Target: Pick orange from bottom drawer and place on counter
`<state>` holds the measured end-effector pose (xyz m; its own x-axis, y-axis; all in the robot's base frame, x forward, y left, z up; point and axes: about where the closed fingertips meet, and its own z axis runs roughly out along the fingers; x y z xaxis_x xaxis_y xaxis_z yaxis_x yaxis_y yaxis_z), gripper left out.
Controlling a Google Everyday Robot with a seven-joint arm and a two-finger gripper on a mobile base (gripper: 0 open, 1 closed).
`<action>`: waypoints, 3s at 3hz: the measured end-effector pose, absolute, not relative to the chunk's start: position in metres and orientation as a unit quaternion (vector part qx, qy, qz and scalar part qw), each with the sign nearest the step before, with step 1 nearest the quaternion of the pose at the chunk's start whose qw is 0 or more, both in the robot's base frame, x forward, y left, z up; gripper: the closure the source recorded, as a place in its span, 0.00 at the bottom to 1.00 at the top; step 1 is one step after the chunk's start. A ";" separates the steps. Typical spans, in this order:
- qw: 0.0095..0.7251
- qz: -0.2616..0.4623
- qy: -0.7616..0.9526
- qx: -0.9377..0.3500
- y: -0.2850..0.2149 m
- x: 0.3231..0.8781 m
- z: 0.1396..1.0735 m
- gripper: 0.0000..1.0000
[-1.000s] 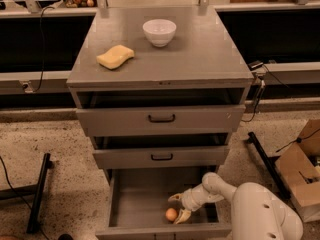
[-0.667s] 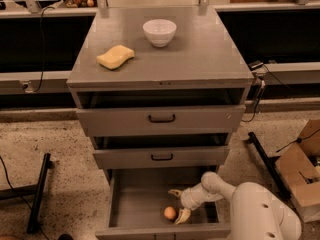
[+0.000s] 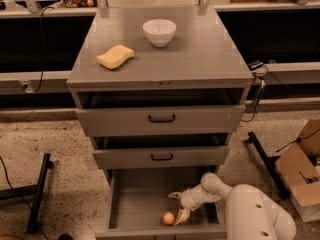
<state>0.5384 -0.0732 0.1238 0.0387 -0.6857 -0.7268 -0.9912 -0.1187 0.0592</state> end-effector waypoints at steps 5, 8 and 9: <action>0.230 0.317 0.609 -0.690 -0.066 0.539 0.126 0.62; 0.236 0.328 0.590 -0.700 -0.048 0.539 0.132 0.00; 0.234 0.331 0.585 -0.703 -0.043 0.538 0.131 0.00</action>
Offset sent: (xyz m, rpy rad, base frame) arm 0.0085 -0.0071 -0.0103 -0.0222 0.0112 -0.0210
